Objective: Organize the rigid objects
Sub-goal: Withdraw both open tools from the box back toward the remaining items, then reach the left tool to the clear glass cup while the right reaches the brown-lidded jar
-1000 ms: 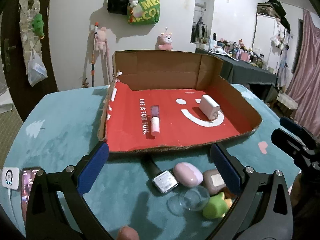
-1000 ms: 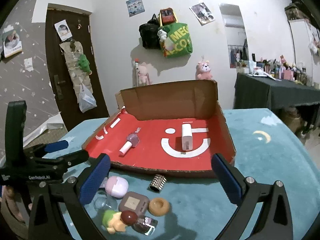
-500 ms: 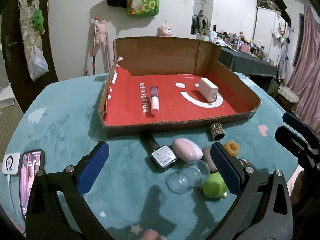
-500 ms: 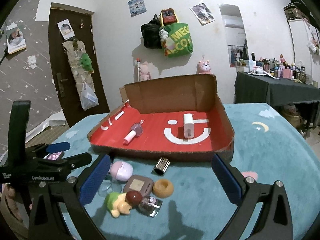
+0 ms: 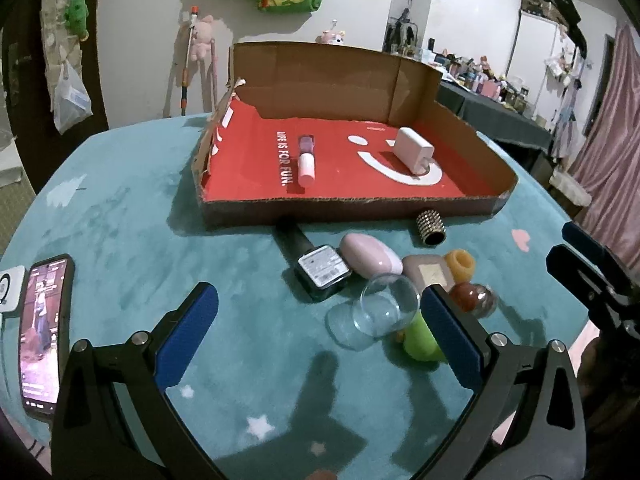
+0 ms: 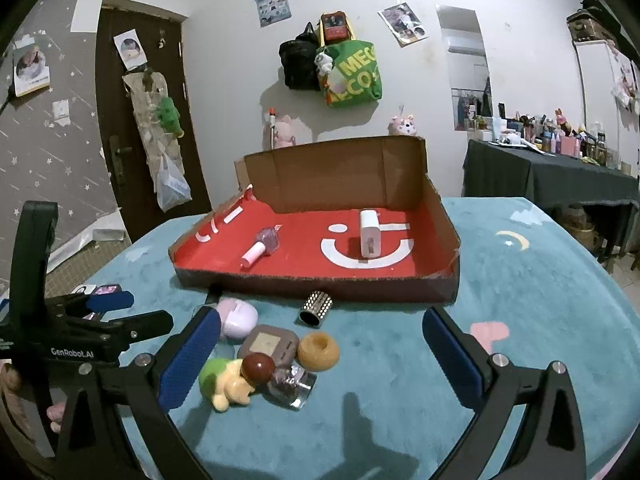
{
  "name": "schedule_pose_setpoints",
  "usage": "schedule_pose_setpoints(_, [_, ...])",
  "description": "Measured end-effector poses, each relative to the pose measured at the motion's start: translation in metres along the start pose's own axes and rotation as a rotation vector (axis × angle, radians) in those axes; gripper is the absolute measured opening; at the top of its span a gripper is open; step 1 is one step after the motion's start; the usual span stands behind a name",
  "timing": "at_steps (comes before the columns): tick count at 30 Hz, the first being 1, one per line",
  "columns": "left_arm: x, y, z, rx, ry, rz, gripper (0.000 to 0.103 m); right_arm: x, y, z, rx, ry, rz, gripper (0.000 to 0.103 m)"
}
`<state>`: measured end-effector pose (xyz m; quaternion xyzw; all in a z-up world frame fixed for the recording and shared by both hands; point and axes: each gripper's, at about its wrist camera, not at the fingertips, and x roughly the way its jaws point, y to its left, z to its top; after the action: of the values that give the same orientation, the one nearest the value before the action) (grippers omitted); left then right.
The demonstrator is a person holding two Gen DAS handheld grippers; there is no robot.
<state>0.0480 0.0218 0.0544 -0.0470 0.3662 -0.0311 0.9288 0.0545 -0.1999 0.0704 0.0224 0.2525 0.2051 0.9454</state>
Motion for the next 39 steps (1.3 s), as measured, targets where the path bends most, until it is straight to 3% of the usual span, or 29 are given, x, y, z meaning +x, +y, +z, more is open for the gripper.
schedule_pose_setpoints(11, [0.0,0.002,-0.016,-0.011,0.018,0.02,0.103,0.003,0.0,-0.02,0.007,0.059,-0.01,0.103])
schedule_pose_setpoints(18, [0.006,0.004,-0.025,-0.027,0.058,-0.03,0.103,0.005,0.003,-0.029,-0.007,0.085,0.003,0.103])
schedule_pose_setpoints(26, [0.019,-0.008,-0.025,0.009,0.074,-0.014,0.102,0.018,0.003,-0.038,-0.029,0.143,-0.024,0.095])
schedule_pose_setpoints(32, [0.026,-0.011,-0.024,0.017,0.067,-0.002,0.093,0.031,0.002,-0.043,-0.046,0.199,-0.039,0.085])
schedule_pose_setpoints(34, [0.029,-0.011,-0.023,0.023,0.075,0.002,0.079,0.035,0.002,-0.045,-0.052,0.213,-0.042,0.083])
schedule_pose_setpoints(39, [0.037,-0.013,-0.023,0.035,0.09,-0.003,0.078,0.043,0.005,-0.044,-0.058,0.234,-0.023,0.078])
